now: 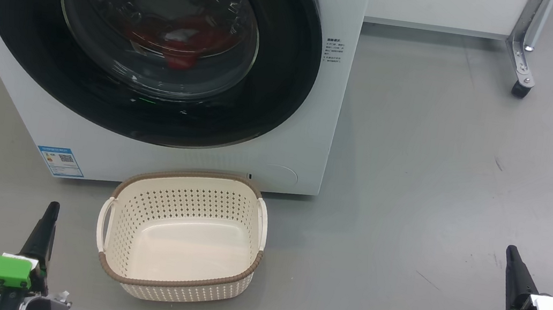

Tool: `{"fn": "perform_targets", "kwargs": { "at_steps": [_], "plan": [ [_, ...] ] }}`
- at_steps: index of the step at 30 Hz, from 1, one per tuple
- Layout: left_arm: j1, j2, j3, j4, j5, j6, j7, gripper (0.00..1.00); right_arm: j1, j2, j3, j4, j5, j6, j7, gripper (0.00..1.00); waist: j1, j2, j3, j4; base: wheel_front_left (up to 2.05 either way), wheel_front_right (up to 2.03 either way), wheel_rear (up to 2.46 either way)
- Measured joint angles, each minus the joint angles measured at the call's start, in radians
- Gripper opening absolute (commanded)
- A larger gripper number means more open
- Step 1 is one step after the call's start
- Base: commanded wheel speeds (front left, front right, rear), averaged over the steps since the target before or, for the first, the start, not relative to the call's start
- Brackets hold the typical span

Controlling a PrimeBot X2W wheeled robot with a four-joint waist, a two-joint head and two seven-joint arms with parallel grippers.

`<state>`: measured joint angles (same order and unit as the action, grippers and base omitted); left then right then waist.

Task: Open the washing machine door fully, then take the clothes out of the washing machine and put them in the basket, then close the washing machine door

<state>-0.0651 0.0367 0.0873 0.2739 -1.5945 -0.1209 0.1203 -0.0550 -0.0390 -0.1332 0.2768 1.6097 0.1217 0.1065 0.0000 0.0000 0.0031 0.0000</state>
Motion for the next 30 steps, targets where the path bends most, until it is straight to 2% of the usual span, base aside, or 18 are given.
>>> {"fn": "perform_targets", "kwargs": {
  "at_steps": [19,20,23,24,26,27,30],
  "plan": [
    [0.0,0.0,0.0,0.0,0.0,0.0,0.0,0.0,0.0,0.0,0.0,0.0,0.0,0.0,0.002,0.0,0.0,0.0,0.0,0.0,0.0,0.0,0.0],
    [0.002,-0.001,0.0,0.006,0.001,0.001,0.0,1.0,0.002,0.001,0.0,0.005,0.0,-0.001,0.002,1.0,0.0,0.0,0.0,0.0,0.0,0.0,0.0],
    [0.028,-0.016,0.0,0.039,0.001,0.001,0.0,1.0,0.028,0.016,0.003,0.037,0.0,-0.001,0.002,1.0,0.0,0.0,0.0,0.0,0.0,0.0,0.0],
    [0.038,-0.022,-0.001,0.051,0.001,0.001,0.001,0.0,0.038,0.022,0.004,0.049,0.0,-0.001,0.002,0.0,0.0,0.0,0.0,0.0,0.0,0.0,0.0],
    [0.057,-0.031,-0.002,0.075,0.001,0.001,0.001,0.0,0.058,0.033,0.005,0.072,0.0,-0.001,0.002,0.0,0.0,0.0,0.0,0.0,0.0,0.0,0.0],
    [0.067,-0.035,-0.002,0.085,0.001,0.001,0.001,1.0,0.067,0.039,0.005,0.081,0.0,-0.001,0.002,1.0,0.0,0.0,0.0,0.0,0.0,0.0,0.0],
    [0.075,-0.041,-0.004,0.093,0.002,0.001,0.0,1.0,0.078,0.043,0.006,0.089,-0.001,-0.001,0.001,1.0,0.0,0.0,0.001,0.0,0.0,0.0,0.0]
  ]
}}
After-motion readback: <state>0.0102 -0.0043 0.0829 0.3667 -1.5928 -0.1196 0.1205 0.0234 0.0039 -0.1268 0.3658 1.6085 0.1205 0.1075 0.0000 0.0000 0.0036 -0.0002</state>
